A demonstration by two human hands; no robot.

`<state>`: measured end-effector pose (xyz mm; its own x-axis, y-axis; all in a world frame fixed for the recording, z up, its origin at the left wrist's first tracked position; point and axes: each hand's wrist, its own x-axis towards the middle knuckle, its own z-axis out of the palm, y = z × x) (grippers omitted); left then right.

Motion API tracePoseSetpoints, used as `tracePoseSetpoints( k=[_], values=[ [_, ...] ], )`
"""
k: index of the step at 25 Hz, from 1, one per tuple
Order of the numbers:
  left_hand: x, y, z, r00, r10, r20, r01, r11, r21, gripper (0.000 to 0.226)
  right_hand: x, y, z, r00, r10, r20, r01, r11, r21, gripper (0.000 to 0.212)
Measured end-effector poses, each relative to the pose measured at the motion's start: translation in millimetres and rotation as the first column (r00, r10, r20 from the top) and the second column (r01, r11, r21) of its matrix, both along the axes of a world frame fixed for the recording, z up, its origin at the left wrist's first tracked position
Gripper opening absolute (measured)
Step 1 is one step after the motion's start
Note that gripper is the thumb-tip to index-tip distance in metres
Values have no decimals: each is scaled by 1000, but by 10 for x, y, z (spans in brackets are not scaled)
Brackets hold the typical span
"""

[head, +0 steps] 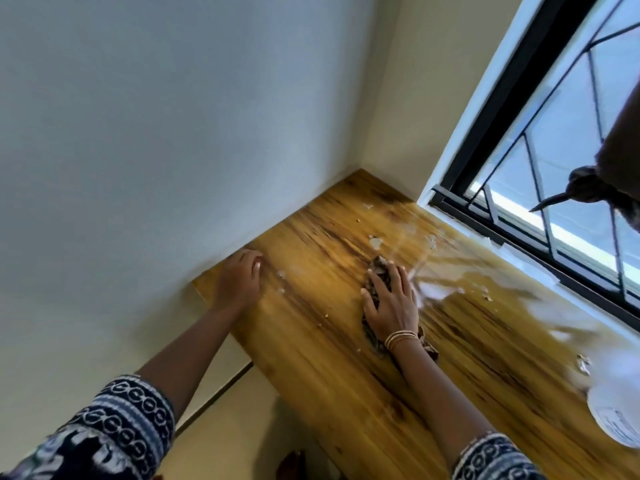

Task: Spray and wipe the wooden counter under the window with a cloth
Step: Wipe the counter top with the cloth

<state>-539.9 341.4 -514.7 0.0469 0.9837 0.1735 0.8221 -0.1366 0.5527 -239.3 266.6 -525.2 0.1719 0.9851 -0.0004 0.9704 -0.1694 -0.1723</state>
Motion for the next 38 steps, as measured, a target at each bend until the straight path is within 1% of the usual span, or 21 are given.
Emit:
tracePoseSetpoints(
  k=[5,7,9,11,13,15,17,19,21,23,24,26,28,29,30,31,32,34,35,37,38],
  values=[
    [-296,-333,-307,985,-2,-170,0,1000,-14,50,-253,103,-70,972,-221,-82,226,972,62,56],
    [-304,-335,-319,985,1,-174,-5,1000,-20,53,-475,110,-59,972,-218,-85,222,974,41,63],
    [-306,-333,-335,985,20,-172,-23,1000,-18,53,-809,57,-88,997,-47,-56,47,999,-3,68],
    [-309,-336,-346,985,34,-170,-38,999,-18,52,-1172,-70,-142,970,234,-73,-235,972,-3,68],
    [-307,-340,-345,985,37,-168,-39,999,-12,52,-1326,-151,-207,847,529,-58,-529,848,18,64],
    [-303,-338,-342,986,39,-161,-39,999,1,51,-1144,134,-170,760,649,-35,-648,761,32,58],
    [-303,-340,-343,987,51,-150,-49,999,17,50,-806,659,-105,839,544,-13,-543,839,22,55],
    [-299,-348,-339,988,55,-142,-51,998,27,50,-492,1161,-13,940,337,-59,-339,940,-36,55],
    [-296,-352,-327,990,51,-129,-47,998,36,49,-414,1399,26,977,191,-96,-196,979,-54,57],
    [-284,-367,-325,992,91,-85,-87,995,46,48,-618,1340,21,984,160,-82,-165,985,-46,60],
    [-291,-391,-330,989,143,-46,-141,989,47,47,-784,1222,1,973,226,-55,-229,972,-50,61],
    [-349,-464,-350,972,233,20,-233,971,42,46,-1147,850,-68,875,483,-14,-484,874,-40,62],
    [-479,-569,-382,977,214,-23,-212,976,49,47,-1334,462,-175,622,783,11,-783,622,-9,60],
    [-569,-621,-396,981,178,-82,-174,983,59,48,-1308,436,-180,476,879,24,-879,476,2,58],
    [-655,-660,-404,981,135,-142,-127,990,66,49,-1220,556,-129,386,922,28,-923,386,0,56],
    [-731,-685,-410,977,97,-189,-85,994,69,51,-1106,771,-79,397,916,62,-918,398,8,53],
    [-802,-698,-416,973,73,-221,-59,996,67,52,-999,1036,-36,507,858,80,-861,508,18,50],
    [-883,-718,-435,969,44,-245,-31,998,56,52,-773,1563,64,847,531,18,-531,847,6,49],
    [-903,-732,-446,969,37,-242,-26,998,49,52,-706,1748,96,948,314,-55,-315,949,-27,50],
    [-943,-760,-460,977,38,-211,-31,999,38,52,-890,1868,124,994,20,-107,-27,998,-61,56],
    [-959,-774,-466,981,44,-190,-37,999,38,53,-1107,1807,113,998,-1,-66,-3,998,-63,59]
  ],
)
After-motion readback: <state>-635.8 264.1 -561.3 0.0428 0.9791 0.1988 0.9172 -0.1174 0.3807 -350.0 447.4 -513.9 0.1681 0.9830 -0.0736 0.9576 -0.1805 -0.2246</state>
